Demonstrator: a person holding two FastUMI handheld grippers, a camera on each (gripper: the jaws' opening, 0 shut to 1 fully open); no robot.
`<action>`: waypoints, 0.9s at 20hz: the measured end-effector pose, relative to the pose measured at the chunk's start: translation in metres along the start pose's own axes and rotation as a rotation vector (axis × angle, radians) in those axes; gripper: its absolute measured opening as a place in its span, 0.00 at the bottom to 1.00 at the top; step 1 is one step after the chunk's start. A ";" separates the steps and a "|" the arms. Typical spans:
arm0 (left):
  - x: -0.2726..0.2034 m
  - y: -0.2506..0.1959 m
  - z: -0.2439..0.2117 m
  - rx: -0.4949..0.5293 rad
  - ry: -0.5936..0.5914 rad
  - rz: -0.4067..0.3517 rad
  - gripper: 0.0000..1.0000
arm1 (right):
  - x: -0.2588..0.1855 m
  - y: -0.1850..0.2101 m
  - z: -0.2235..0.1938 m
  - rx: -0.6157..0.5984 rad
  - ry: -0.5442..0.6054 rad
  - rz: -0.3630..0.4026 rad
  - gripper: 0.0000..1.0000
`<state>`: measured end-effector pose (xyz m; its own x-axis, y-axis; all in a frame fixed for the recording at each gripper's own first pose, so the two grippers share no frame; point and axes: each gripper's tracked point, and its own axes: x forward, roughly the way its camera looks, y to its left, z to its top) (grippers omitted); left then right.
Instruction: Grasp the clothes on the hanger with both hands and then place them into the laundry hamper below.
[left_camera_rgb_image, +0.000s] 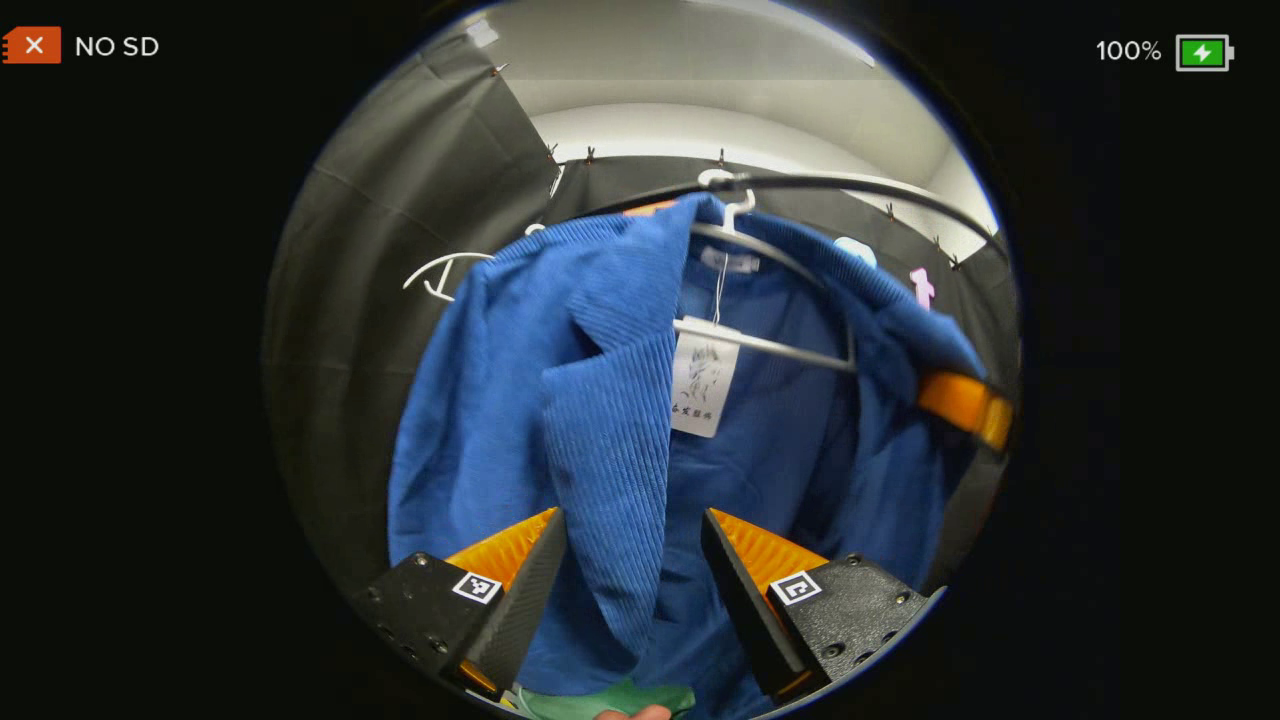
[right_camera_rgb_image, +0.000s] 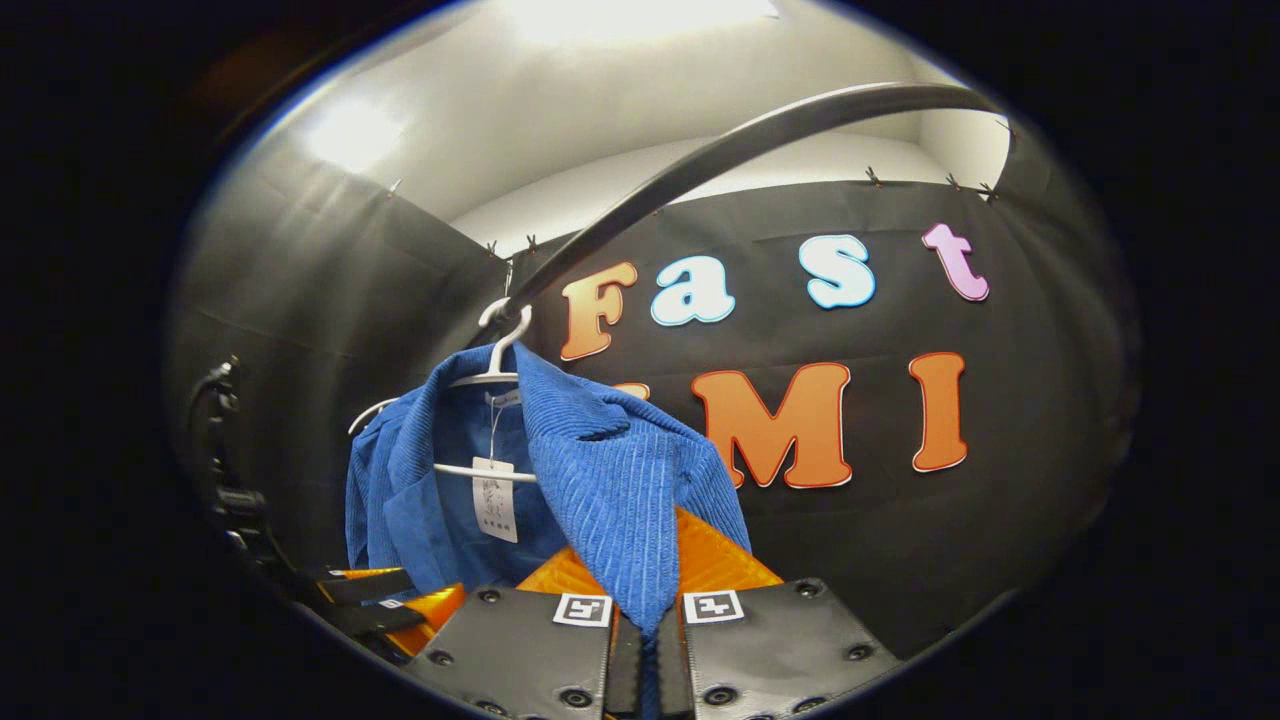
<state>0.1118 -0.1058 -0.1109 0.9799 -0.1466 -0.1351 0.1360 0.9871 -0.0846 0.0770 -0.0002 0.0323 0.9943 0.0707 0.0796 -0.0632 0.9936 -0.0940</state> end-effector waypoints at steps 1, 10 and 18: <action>0.007 0.003 -0.002 0.013 -0.016 0.033 0.80 | -0.002 0.005 0.003 0.003 -0.006 0.020 0.13; 0.041 0.059 0.013 0.140 -0.114 0.206 0.56 | -0.007 0.016 -0.003 0.034 0.002 0.088 0.13; -0.019 0.131 0.101 0.255 -0.236 0.281 0.07 | 0.009 0.002 -0.010 -0.006 -0.016 0.017 0.13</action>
<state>0.1260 0.0324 -0.0194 0.9864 0.1187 0.1137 -0.1373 0.9752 0.1734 0.0863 0.0016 0.0232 0.9916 0.0892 0.0933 -0.0796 0.9917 -0.1014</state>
